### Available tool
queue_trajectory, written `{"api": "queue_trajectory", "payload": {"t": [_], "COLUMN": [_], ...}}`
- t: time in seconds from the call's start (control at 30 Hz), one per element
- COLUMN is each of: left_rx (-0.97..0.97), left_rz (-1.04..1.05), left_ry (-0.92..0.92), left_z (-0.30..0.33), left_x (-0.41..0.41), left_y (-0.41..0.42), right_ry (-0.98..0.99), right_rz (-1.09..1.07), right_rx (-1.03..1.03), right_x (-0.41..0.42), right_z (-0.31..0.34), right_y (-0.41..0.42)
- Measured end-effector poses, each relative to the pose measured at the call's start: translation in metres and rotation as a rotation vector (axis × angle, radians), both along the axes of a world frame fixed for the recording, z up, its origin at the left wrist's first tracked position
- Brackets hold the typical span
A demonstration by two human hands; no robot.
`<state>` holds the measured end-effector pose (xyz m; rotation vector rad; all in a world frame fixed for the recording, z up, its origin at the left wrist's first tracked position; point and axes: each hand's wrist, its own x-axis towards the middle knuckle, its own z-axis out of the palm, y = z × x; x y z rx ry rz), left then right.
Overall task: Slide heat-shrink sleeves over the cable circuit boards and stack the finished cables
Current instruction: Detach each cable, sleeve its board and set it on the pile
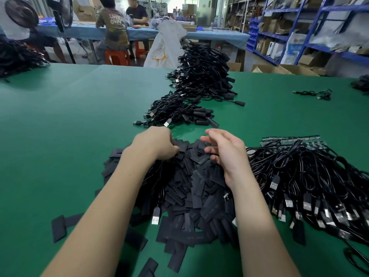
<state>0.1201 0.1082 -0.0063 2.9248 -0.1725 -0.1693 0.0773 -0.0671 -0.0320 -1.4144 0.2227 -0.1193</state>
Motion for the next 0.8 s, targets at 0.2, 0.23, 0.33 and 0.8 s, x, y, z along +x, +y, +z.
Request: {"api": "queue_trajectory", "payload": {"t": [0.2,0.23,0.33,0.8], "left_rx": [-0.077,-0.124,-0.312,-1.292], "left_rz": [0.023,0.029,0.054,0.048], "left_ry": [0.007,-0.001,-0.041,0.369], "left_z": [0.003,0.004,0.012,0.004], "left_x": [-0.008,-0.008,-0.009,-0.010], "left_y": [0.006,0.007,0.010,0.000], "right_ry": [0.006,0.008,0.015,0.066], "right_rz": [0.028,0.034,0.062,0.177], "right_rx": [-0.086,-0.093,-0.064,0.188], "right_x": [-0.002,-0.002,-0.002,-0.005], "right_z": [0.001,0.001,0.001,0.005], "right_y": [0.004,0.005,0.007,0.005]}}
